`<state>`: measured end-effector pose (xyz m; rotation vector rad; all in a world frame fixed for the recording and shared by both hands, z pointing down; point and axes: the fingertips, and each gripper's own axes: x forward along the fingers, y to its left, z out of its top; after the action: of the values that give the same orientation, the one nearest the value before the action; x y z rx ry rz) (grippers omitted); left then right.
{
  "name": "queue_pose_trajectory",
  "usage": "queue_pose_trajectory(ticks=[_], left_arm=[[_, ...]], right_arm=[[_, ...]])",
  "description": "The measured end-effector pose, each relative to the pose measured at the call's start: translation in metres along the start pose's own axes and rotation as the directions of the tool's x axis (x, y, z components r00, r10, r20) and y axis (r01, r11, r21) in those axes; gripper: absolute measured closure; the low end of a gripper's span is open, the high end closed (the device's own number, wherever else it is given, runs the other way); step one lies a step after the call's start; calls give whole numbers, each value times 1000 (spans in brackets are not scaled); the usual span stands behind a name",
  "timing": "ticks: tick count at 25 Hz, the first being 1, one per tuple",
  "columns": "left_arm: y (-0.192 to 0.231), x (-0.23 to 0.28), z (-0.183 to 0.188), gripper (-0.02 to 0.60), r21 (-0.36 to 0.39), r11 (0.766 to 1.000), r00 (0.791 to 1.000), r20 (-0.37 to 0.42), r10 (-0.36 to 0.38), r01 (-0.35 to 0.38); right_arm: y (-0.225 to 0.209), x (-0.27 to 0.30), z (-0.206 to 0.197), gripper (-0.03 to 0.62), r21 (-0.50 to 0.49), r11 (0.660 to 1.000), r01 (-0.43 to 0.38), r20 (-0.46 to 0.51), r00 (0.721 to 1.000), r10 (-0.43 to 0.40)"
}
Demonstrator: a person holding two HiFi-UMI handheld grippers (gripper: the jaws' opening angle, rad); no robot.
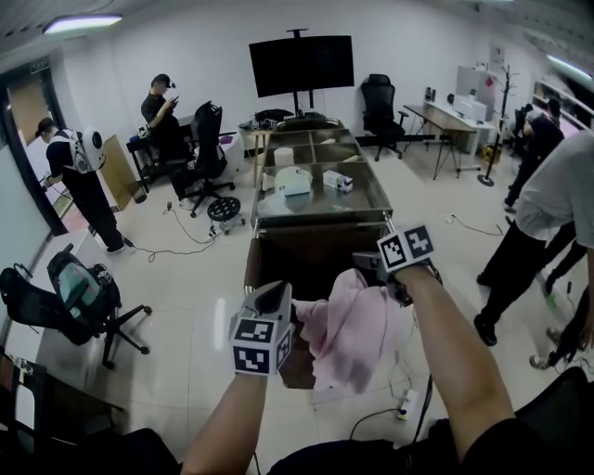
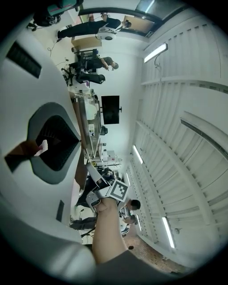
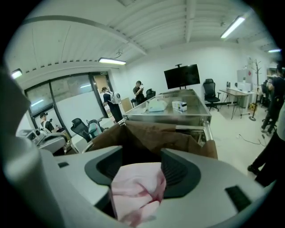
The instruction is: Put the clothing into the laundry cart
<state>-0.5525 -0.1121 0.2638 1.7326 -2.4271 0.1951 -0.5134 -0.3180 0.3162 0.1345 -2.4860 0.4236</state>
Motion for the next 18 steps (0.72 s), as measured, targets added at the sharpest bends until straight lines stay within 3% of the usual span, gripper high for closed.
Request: queue_pose_trajectory(ticks=[9,12,15,18], left_arm=[[-19,-29,-11,581,2,998,998,-15,-66,66],[-27,-44,-20,581,-1,996,996,-17,-85,85],[-36,-58,-32,581,-3,994,993,-29,-111,111],[-45,-71,-46,581,4,991,990,-45,-133,133]], right_arm=[[53,-67,-4,299,4,1000,10,212,977,-11],[72,-90,-20,354,3,1000,26,277,961,-26],[90,-109,-40,448,-7,999,52,330,943,-47],[107,-121,-65,457,-15,997,76,369,927,-65]])
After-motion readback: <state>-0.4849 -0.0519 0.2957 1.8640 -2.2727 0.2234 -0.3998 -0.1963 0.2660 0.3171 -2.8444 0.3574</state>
